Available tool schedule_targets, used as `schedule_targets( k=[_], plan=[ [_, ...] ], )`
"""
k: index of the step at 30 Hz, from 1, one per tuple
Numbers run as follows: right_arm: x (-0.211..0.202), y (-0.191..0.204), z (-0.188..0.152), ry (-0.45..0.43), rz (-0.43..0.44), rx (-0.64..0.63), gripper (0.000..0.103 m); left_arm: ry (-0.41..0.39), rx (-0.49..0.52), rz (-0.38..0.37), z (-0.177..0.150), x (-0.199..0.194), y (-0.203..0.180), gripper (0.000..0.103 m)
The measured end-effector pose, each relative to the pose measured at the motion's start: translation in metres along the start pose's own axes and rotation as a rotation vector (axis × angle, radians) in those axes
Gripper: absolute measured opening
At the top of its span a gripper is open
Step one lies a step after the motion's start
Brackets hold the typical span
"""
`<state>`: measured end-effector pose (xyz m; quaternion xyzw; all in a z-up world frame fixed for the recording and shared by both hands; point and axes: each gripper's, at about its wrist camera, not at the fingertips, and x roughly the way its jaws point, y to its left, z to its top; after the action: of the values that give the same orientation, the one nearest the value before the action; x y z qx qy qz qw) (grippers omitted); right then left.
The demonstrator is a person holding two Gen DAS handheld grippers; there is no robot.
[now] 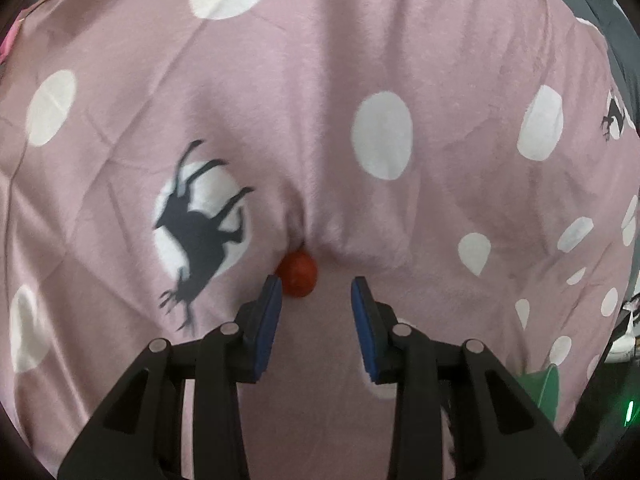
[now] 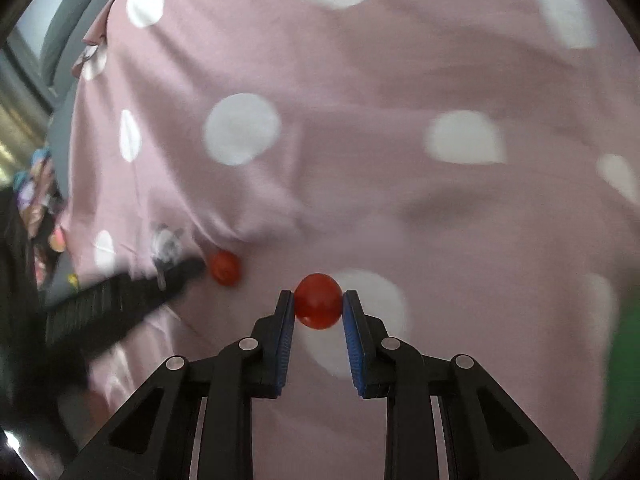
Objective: Organize fruits
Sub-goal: 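Grasp a cherry tomato with the right tool while the left tool grasps the last one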
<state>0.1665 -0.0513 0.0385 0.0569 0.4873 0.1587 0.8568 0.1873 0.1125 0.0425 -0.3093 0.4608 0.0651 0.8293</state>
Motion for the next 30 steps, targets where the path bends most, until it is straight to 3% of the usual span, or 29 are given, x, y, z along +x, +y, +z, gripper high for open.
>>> schedule_targets(
  k=[4,8,16,19,23,28,30],
  plan=[
    [-0.034,-0.024,-0.026,-0.042,-0.076,0.026,0.026,0.035,-0.003,0.01,0.001,0.02,0.0,0.03],
    [-0.051,-0.037,-0.03,-0.078,-0.081,0.055,0.026,0.015,0.025,0.065,-0.002,0.028,-0.009,0.029],
    [-0.06,-0.04,-0.029,-0.102,-0.065,0.049,0.026,-0.025,0.104,0.288,-0.012,0.043,-0.041,0.029],
    [-0.067,-0.041,-0.031,-0.114,-0.063,0.046,0.026,-0.013,0.095,0.303,-0.014,0.052,-0.047,0.029],
    [-0.071,-0.045,-0.032,-0.12,-0.053,0.059,0.026,-0.01,0.052,0.254,-0.008,0.055,-0.039,0.029],
    [-0.073,-0.052,-0.031,-0.123,-0.06,0.08,0.026,0.036,0.075,0.287,0.003,0.058,-0.019,0.025],
    [-0.074,-0.054,-0.031,-0.127,-0.057,0.088,0.026,0.007,0.102,0.315,0.003,0.062,-0.023,0.025]
  ],
)
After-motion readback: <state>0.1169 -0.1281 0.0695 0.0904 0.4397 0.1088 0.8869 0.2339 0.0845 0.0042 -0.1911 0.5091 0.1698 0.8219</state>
